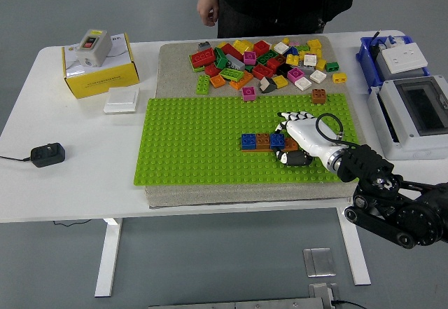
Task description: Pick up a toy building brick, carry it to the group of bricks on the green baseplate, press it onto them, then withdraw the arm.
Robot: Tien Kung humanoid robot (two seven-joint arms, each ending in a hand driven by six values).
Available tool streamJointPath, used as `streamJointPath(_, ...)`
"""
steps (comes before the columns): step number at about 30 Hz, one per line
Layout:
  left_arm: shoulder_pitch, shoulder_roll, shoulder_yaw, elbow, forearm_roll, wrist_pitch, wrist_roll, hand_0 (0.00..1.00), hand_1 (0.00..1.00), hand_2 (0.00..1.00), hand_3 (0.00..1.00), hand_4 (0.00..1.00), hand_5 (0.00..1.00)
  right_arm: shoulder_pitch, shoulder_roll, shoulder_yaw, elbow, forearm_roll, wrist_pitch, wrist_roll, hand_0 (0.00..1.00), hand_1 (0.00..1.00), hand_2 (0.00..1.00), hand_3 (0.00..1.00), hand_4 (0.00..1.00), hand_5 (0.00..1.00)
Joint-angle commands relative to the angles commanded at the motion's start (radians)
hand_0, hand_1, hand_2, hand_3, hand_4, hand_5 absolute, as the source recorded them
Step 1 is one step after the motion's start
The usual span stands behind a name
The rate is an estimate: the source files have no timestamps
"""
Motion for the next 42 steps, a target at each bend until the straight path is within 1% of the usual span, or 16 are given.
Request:
streamJointPath(5, -0.003, 0.003, 0.006, 0.000, -0.007, 0.001, 0.000, 0.636, 0.608, 0.584, 0.720, 0.439, 0.701, 0.013, -0.003, -0.014, -0.001, 0.003, 0.003, 0.002, 0.998, 0.998, 0.998, 0.565, 0.464, 0.363)
streamJointPath(17, -0.003, 0.003, -0.007, 0.000, 0.005, 0.001, -0.001, 0.636, 0.607, 0.582, 0.719, 0.448, 0.699, 0.024, -0.007, -0.018, -0.008, 0.010, 0.011, 0.005, 0.998, 0.998, 0.998, 0.569, 0.466, 0.366)
streamJointPath(18, -0.003, 0.003, -0.008, 0.000, 0.006, 0.001, -0.001, 0.636, 0.607, 0.581, 0.718, 0.452, 0.697, 0.024, -0.007, -0.019, -0.008, 0.011, 0.011, 0.005, 0.998, 0.998, 0.998, 0.648, 0.473, 0.377)
streamJointPath(23, -0.002, 0.003, -0.014, 0.000, 0.012, 0.000, -0.001, 0.636, 0.607, 0.581, 0.718, 0.452, 0.697, 0.024, -0.007, -0.024, -0.008, 0.016, 0.011, 0.008, 0.998, 0.998, 0.998, 0.648, 0.473, 0.377)
streamJointPath(24, -0.002, 0.003, -0.015, 0.000, 0.012, 0.000, -0.001, 0.636, 0.607, 0.579, 0.720, 0.455, 0.697, 0.024, -0.006, -0.026, -0.008, 0.017, 0.011, 0.008, 0.998, 0.998, 0.998, 0.675, 0.478, 0.382)
streamJointPath(29, -0.002, 0.002, -0.015, 0.000, 0.013, 0.000, -0.001, 0.636, 0.607, 0.579, 0.720, 0.455, 0.697, 0.024, -0.004, -0.034, -0.009, 0.020, 0.009, 0.011, 0.998, 0.998, 0.998, 0.675, 0.478, 0.382)
streamJointPath(30, -0.002, 0.002, -0.016, 0.000, 0.013, -0.001, -0.001, 0.635, 0.607, 0.581, 0.719, 0.457, 0.698, 0.024, -0.004, -0.035, -0.009, 0.020, 0.008, 0.011, 0.998, 0.998, 0.998, 0.693, 0.481, 0.388)
streamJointPath(42, -0.003, 0.001, -0.019, 0.000, 0.019, -0.003, 0.000, 0.635, 0.607, 0.575, 0.718, 0.457, 0.700, 0.027, -0.004, -0.031, -0.010, 0.020, 0.008, 0.012, 0.998, 0.998, 0.998, 0.700, 0.488, 0.393)
